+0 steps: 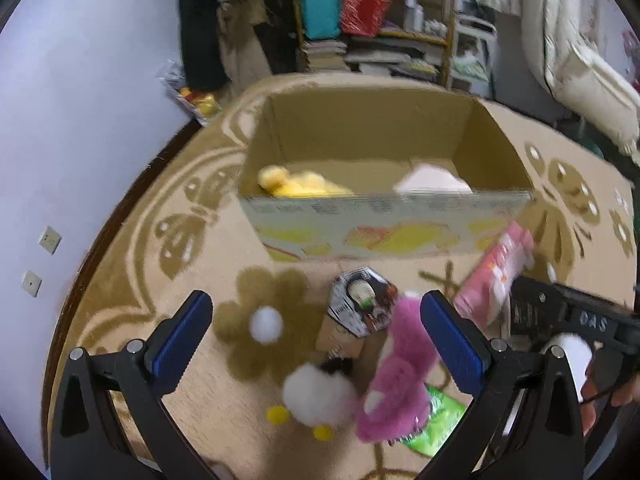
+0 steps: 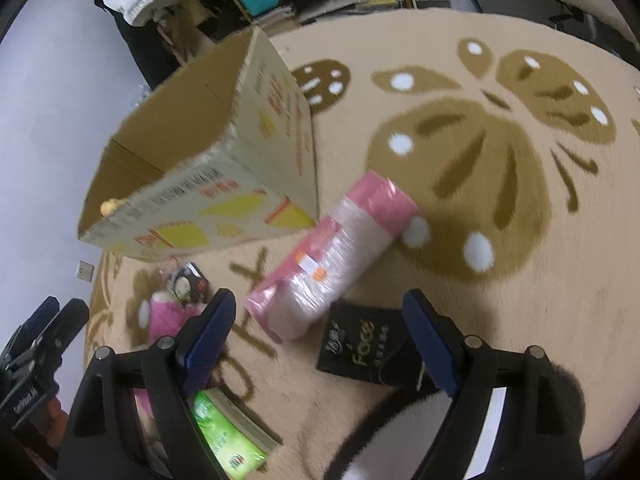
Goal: Organize soft objects
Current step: 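Grasp the pink plush toy with the left tool while the right tool grasps the black Face tissue pack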
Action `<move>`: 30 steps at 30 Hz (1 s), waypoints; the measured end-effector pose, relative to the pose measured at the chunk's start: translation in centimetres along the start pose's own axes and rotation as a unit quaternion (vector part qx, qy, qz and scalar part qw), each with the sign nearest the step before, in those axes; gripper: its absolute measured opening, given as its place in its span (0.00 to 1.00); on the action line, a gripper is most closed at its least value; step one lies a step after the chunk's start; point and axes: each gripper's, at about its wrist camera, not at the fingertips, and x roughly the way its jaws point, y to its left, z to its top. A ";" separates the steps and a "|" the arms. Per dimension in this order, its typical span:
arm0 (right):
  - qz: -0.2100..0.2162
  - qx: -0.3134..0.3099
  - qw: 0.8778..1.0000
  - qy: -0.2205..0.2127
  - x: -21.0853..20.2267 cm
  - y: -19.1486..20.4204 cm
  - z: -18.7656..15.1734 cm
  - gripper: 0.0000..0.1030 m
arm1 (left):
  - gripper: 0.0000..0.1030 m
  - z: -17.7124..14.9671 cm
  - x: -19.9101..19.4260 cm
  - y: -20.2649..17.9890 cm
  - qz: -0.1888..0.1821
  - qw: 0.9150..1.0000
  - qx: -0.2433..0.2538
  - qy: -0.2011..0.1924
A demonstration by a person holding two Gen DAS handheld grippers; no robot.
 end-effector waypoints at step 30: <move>-0.057 0.035 0.996 0.060 2.1 -2.9 -1.5 0.70 | 0.40 -4.9 7.9 -7.3 -0.036 0.982 0.119 0.143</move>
